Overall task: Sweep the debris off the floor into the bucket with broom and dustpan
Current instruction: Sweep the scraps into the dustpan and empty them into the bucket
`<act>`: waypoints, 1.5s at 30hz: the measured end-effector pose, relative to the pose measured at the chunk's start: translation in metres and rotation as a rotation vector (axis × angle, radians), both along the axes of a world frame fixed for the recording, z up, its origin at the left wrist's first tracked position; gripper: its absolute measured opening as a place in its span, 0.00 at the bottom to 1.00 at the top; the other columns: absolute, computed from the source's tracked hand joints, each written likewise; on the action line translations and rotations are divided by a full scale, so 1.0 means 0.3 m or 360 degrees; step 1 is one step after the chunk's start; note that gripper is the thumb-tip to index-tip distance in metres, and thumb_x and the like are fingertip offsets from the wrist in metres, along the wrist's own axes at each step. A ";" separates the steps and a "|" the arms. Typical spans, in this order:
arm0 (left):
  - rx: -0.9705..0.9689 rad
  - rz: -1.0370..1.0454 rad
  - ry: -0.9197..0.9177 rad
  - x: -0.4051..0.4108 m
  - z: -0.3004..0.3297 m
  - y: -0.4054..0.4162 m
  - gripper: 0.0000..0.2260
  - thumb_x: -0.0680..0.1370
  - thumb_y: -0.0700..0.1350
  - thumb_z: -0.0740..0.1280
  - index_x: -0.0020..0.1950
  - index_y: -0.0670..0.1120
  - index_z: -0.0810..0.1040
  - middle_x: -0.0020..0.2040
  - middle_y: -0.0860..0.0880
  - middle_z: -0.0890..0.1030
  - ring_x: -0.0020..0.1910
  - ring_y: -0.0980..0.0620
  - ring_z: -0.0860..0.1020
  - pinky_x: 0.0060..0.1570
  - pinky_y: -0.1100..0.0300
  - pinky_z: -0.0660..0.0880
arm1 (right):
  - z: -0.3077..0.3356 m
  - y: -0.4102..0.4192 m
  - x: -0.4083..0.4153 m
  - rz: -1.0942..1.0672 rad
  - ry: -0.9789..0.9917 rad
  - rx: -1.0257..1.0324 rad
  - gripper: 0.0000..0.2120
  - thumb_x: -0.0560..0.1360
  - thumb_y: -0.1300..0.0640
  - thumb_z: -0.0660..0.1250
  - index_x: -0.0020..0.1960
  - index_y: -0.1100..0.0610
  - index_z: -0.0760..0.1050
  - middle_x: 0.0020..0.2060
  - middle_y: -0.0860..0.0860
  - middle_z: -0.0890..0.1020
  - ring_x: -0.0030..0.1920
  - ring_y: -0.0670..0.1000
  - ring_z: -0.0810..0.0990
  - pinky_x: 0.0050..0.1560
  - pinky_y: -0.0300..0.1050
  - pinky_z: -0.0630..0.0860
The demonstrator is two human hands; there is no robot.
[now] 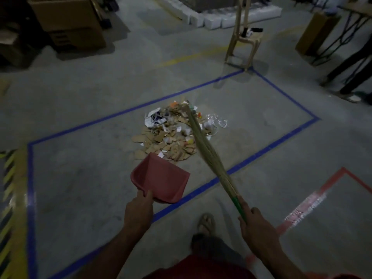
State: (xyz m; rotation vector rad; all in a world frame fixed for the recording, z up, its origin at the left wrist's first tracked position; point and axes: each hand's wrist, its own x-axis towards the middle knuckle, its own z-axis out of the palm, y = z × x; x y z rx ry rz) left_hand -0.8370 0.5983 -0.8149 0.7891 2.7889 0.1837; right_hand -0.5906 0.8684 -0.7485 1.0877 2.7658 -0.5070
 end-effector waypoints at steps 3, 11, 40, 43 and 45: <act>-0.0135 0.0035 0.0050 -0.098 -0.052 0.018 0.15 0.66 0.39 0.79 0.49 0.47 0.79 0.36 0.46 0.76 0.26 0.49 0.73 0.25 0.61 0.61 | -0.040 0.072 -0.154 0.0032 -0.0021 -0.0061 0.33 0.81 0.48 0.59 0.80 0.39 0.45 0.43 0.48 0.68 0.35 0.48 0.72 0.34 0.44 0.71; -0.0182 0.0230 -0.0129 -0.389 -0.125 0.191 0.15 0.82 0.46 0.60 0.69 0.49 0.70 0.54 0.44 0.76 0.42 0.45 0.78 0.37 0.52 0.76 | -0.195 0.337 -0.557 0.0094 -0.0087 -0.0282 0.30 0.81 0.44 0.58 0.79 0.40 0.48 0.43 0.49 0.72 0.38 0.50 0.75 0.38 0.48 0.77; -0.0619 0.0071 -0.0614 -1.442 -1.415 0.691 0.15 0.81 0.46 0.59 0.67 0.54 0.71 0.60 0.45 0.76 0.51 0.42 0.79 0.47 0.48 0.78 | -1.236 1.001 -1.616 0.0225 -0.0571 -0.0192 0.32 0.81 0.55 0.57 0.79 0.39 0.46 0.47 0.50 0.71 0.37 0.51 0.74 0.32 0.48 0.74; -0.0683 0.0018 -0.0663 -1.493 -1.637 0.734 0.13 0.82 0.49 0.57 0.66 0.55 0.71 0.64 0.45 0.75 0.55 0.41 0.78 0.51 0.50 0.76 | -1.467 1.106 -1.671 0.0274 -0.0603 -0.0155 0.30 0.81 0.57 0.58 0.79 0.42 0.51 0.45 0.51 0.70 0.34 0.51 0.73 0.31 0.50 0.75; -0.0702 -0.0001 -0.0654 -1.503 -1.730 0.741 0.12 0.83 0.50 0.58 0.66 0.54 0.72 0.64 0.45 0.76 0.57 0.40 0.78 0.49 0.49 0.75 | -1.588 1.170 -1.683 0.0314 -0.0678 -0.0137 0.29 0.81 0.58 0.59 0.79 0.44 0.54 0.45 0.53 0.71 0.36 0.53 0.74 0.33 0.51 0.76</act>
